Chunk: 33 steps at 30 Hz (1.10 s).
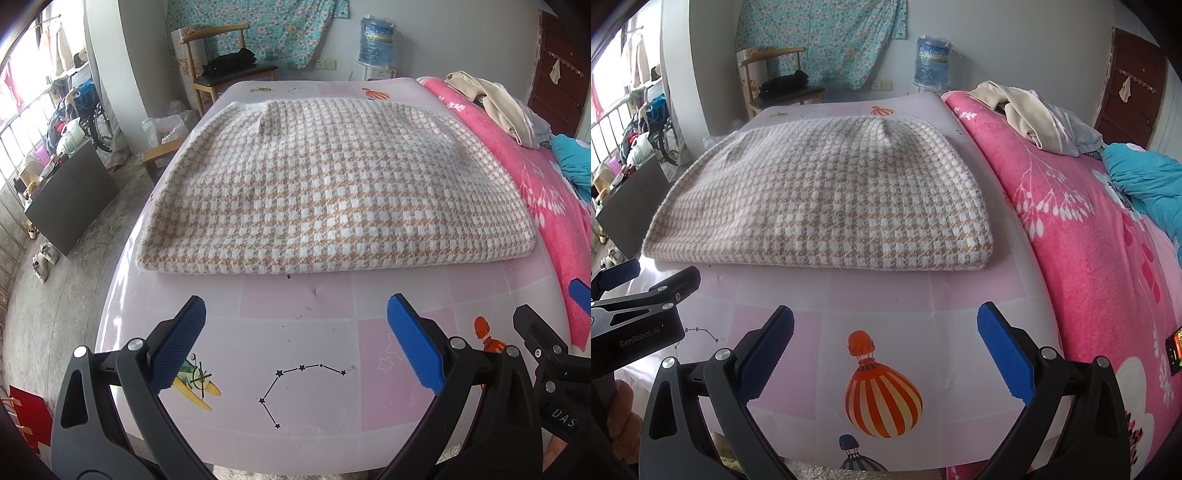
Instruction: Fold large clothes
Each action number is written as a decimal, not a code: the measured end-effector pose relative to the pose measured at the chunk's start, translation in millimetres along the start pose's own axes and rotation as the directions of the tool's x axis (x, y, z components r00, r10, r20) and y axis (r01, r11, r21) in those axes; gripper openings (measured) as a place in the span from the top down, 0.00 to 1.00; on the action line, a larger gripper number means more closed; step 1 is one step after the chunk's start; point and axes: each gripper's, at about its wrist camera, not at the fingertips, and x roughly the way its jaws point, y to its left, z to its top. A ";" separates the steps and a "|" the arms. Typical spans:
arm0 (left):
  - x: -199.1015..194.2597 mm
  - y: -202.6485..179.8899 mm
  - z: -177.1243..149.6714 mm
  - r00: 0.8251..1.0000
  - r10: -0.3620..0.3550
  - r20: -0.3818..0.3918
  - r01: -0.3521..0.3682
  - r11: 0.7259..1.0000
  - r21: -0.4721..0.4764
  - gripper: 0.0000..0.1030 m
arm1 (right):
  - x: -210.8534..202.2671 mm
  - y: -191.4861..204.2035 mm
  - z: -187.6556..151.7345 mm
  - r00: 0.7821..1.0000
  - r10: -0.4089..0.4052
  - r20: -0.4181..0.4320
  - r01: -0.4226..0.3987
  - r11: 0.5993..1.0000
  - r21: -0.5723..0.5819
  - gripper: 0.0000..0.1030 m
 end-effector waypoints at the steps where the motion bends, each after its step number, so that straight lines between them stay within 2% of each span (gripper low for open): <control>1: 0.1 -0.2 -0.3 1.000 -0.001 -0.001 0.001 1.000 0.000 0.08 | 0.1 0.0 0.0 1.000 0.000 0.000 0.000 1.000 0.000 0.06; 33: -0.1 0.6 0.2 1.000 -0.002 0.000 0.002 1.000 0.000 0.08 | 0.3 -2.5 -0.2 1.000 -0.003 -0.001 0.003 1.000 -0.002 0.06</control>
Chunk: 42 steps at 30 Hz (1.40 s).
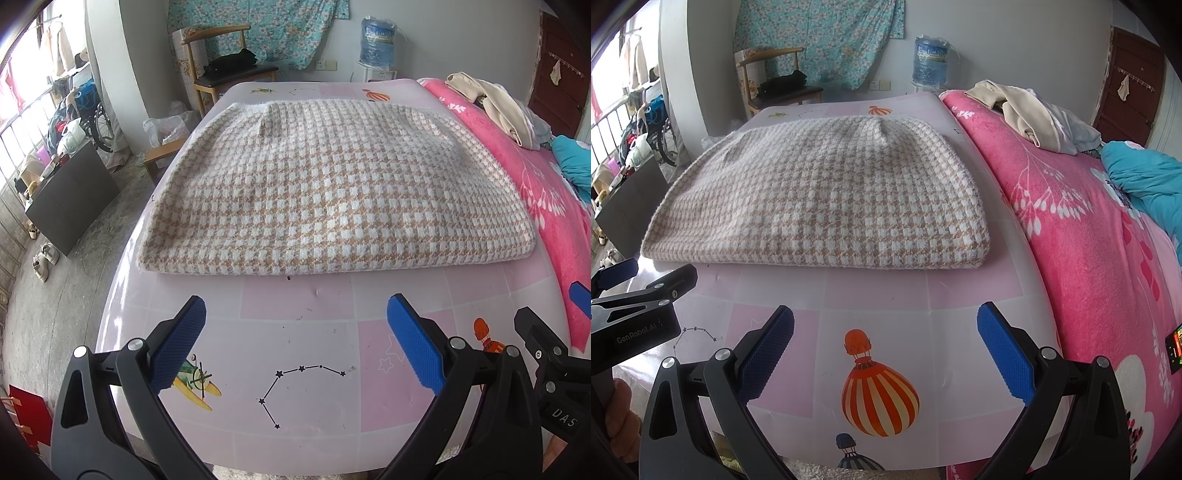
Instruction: Fold large clothes
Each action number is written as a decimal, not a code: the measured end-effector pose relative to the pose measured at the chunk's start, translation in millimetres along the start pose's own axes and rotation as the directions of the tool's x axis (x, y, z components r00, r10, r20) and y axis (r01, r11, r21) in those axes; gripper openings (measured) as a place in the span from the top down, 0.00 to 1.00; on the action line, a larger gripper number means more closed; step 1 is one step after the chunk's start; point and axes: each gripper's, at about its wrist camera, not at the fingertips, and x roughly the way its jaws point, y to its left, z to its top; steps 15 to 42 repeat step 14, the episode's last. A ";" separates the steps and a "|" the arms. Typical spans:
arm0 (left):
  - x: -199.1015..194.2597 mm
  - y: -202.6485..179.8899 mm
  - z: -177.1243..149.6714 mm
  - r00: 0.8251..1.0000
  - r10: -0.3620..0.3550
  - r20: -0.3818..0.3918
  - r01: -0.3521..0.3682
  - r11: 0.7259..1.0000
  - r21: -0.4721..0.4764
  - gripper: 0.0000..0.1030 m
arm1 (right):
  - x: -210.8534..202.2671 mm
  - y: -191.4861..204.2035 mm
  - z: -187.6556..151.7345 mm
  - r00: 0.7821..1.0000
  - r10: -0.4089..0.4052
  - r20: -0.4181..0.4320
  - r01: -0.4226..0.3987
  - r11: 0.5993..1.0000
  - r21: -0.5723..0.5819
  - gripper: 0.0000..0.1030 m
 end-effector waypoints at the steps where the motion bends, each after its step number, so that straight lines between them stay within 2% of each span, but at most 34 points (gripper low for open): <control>1: -0.7 0.2 0.4 1.000 0.000 0.000 0.000 1.000 0.000 0.08 | 0.2 0.7 0.1 1.000 0.000 -0.001 0.000 1.000 -0.001 0.06; 42: -0.8 0.3 0.2 1.000 -0.003 -0.001 0.003 1.000 -0.001 0.08 | 0.6 1.2 -0.7 1.000 -0.002 -0.003 0.002 1.000 -0.001 0.06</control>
